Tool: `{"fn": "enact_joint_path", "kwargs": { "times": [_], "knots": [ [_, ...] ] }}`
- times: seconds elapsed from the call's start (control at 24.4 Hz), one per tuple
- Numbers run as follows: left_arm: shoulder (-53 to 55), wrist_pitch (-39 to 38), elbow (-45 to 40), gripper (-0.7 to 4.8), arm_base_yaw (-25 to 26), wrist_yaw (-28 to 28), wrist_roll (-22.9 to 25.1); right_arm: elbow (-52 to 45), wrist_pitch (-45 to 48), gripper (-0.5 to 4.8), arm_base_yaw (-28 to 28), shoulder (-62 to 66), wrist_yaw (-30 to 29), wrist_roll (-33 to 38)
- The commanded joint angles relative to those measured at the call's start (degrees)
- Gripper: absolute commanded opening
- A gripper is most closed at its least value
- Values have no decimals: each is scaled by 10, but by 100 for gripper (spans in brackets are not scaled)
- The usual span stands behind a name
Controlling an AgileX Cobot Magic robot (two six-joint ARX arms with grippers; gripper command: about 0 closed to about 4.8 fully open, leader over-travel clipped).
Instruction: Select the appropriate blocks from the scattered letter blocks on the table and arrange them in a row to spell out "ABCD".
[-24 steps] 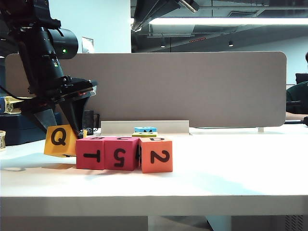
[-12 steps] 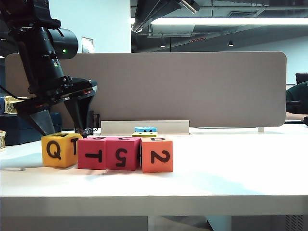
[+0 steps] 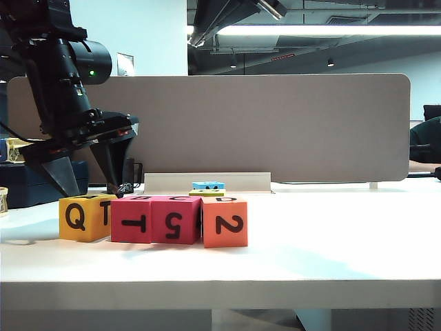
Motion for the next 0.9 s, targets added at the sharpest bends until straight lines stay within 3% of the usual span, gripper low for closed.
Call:
{"fn": "enact_joint_path", "kwargs": {
  "times": [0.04, 0.29, 0.41, 0.49, 0.57, 0.66, 0.82, 0.9],
  "knots": [
    [-17, -1, 20, 374, 0, -2, 7, 2, 5, -4, 1, -3, 1, -1],
    [-22, -50, 115, 371, 1, -59, 41, 0, 1, -4, -1, -3, 40, -1],
    [-43, -50, 130, 274, 12, -61, 45, 0, -4, -4, -10, -3, 47, -1],
    [-59, -45, 130, 237, 16, -61, 46, 0, -5, -4, -15, -3, 47, -1],
    [-102, -24, 129, 236, 38, -39, 52, 0, -8, -4, -32, -5, 56, -1],
    [-130, 0, 122, 236, 49, -12, 52, 0, -10, -4, -42, -4, 55, -1],
    [-189, 66, 71, 236, 54, -10, 56, 0, -12, -4, -46, -4, 55, -1],
    [-240, 124, -7, 236, 54, -11, 56, 0, -16, -4, -51, -4, 57, -2]
  ]
}}
